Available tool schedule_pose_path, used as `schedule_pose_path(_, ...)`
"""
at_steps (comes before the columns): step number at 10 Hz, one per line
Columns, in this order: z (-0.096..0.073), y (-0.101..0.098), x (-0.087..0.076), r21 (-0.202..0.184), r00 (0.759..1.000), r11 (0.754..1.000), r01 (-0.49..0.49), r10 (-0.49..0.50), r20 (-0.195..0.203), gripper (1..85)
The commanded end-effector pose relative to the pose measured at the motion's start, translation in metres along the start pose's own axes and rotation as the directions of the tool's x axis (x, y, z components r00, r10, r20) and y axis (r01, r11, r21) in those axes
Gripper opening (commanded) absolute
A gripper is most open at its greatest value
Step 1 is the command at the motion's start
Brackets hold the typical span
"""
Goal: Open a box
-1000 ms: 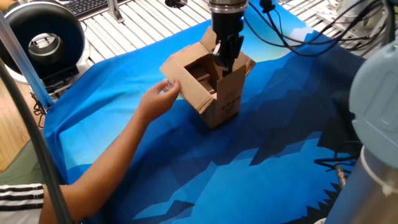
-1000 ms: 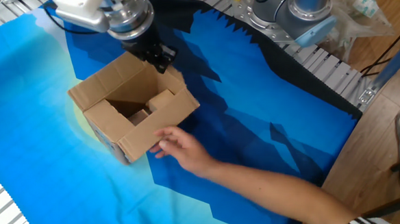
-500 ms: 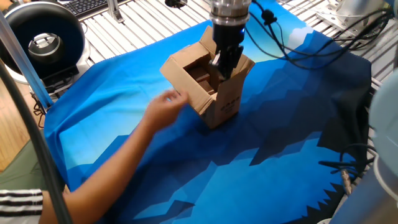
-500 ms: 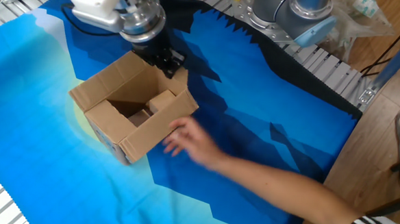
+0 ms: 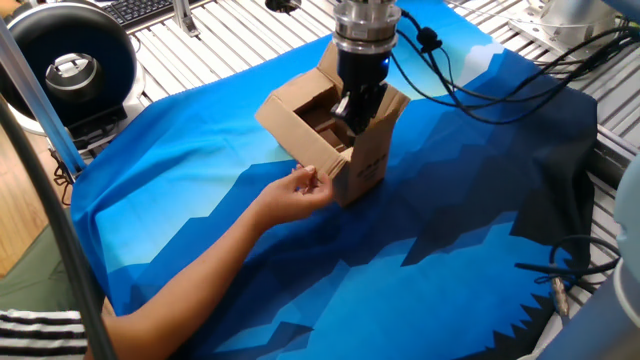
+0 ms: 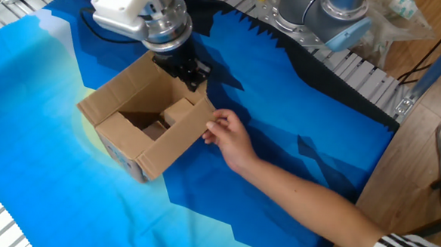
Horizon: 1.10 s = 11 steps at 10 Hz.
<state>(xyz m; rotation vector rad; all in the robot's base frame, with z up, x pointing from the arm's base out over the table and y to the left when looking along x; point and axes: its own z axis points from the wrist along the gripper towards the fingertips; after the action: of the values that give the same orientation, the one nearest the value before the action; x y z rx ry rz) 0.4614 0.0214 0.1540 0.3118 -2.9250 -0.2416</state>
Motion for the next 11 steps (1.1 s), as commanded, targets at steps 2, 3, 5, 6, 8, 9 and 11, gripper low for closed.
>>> schedule_pose_path(2,-0.017,0.004,0.016,0.015,0.999,1.000,-0.014,0.015,-0.030,1.3)
schedule_pose_path(3,-0.012,0.003,0.016,0.016,1.000,1.000,-0.012,0.013,-0.019,1.3)
schedule_pose_path(5,0.003,0.004,0.009,0.003,1.000,1.000,-0.005,0.005,0.019,1.3)
schedule_pose_path(6,0.010,0.003,0.003,-0.001,0.999,1.000,0.015,-0.015,0.044,1.3)
schedule_pose_path(8,0.019,0.000,-0.006,-0.001,0.996,0.999,0.046,-0.046,0.080,1.3)
schedule_pose_path(9,0.022,0.000,-0.010,-0.002,0.994,0.998,0.056,-0.056,0.090,1.3)
schedule_pose_path(11,0.025,-0.001,-0.012,0.003,0.994,0.998,0.060,-0.060,0.095,1.3)
